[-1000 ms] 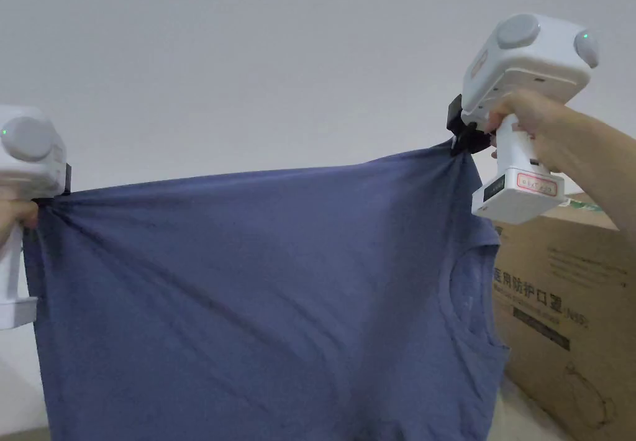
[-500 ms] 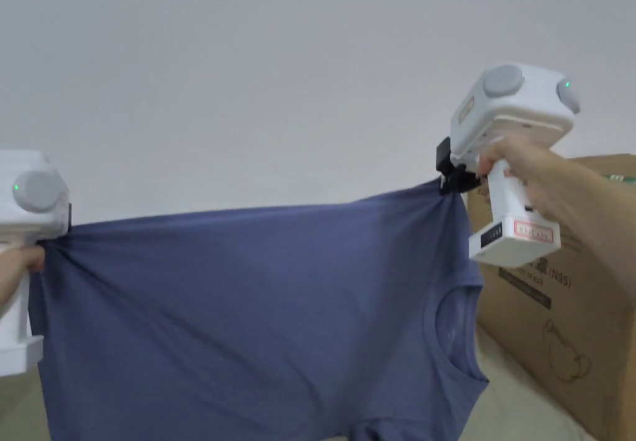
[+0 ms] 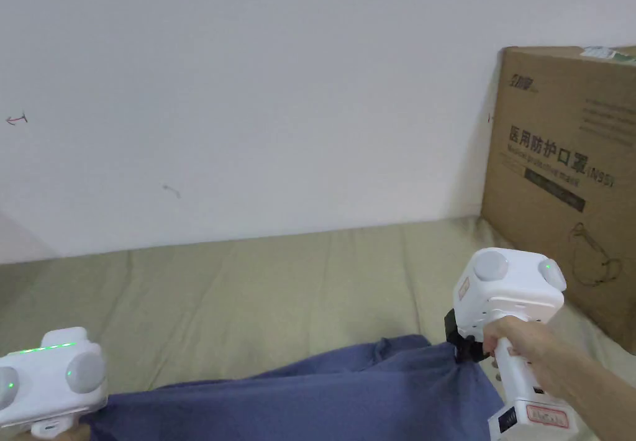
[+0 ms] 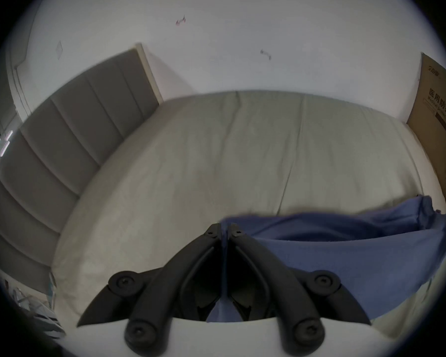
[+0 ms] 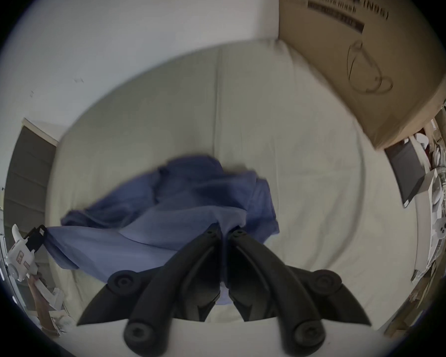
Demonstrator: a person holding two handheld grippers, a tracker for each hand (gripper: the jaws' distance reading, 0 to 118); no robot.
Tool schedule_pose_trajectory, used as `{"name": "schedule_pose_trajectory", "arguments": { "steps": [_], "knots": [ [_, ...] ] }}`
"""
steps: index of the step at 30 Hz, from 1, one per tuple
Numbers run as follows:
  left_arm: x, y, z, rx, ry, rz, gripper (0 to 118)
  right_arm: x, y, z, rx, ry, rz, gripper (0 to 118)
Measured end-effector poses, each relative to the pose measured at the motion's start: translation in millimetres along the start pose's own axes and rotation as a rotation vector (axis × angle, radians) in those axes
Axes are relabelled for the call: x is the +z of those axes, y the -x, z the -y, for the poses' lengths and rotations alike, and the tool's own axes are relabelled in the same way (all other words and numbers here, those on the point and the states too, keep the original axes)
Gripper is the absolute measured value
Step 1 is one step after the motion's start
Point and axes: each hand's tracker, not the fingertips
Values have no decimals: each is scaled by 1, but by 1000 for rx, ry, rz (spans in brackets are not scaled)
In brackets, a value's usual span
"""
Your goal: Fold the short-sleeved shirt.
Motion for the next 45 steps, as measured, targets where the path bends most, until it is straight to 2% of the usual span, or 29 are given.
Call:
{"name": "schedule_pose_trajectory", "arguments": {
  "steps": [3,5,10,14,20,21,25,31,32,34,35,36,37,38,41,42,43,44,45],
  "knots": [
    [1,12,22,-40,13,12,1,-5,-14,13,-27,16,-20,3],
    [13,23,32,-53,0,36,1,11,-23,29,-46,5,-70,3],
    [79,59,75,-74,-39,77,1,64,-47,93,-37,-44,-133,3],
    [147,85,126,-92,-58,91,1,106,-64,174,-49,-55,-173,3],
    [226,120,236,-144,-68,88,1,147,-93,304,3,-39,-153,3],
    [235,126,252,-140,-62,92,1,152,-86,325,3,-25,-157,3],
    [266,150,315,-170,-35,100,1,170,-106,410,-23,-21,-173,3],
    [275,177,358,-125,-8,108,5,163,-115,470,-20,1,-171,3],
    [275,177,362,-110,4,108,13,154,-121,467,-29,-14,-185,3],
    [274,177,367,-122,26,86,62,153,-122,468,-51,-45,-176,4],
    [275,178,368,-120,30,82,88,154,-123,467,-57,-47,-185,13],
    [277,181,370,-108,37,86,108,158,-124,467,-61,-54,-180,40],
    [283,185,371,-92,39,98,107,162,-123,468,-59,-71,-158,63],
    [290,189,371,-61,9,124,104,167,-122,469,-34,-93,-132,75],
    [310,196,370,-7,-24,151,104,184,-118,476,56,-176,-89,75],
    [318,199,371,24,-41,185,98,193,-116,482,68,-220,-103,73],
    [328,201,372,59,-62,224,83,203,-111,491,81,-252,-129,68],
    [333,202,374,73,-79,252,60,211,-107,499,81,-268,-139,56],
    [338,202,378,81,-92,258,27,215,-104,509,70,-273,-153,23]
  ]
}}
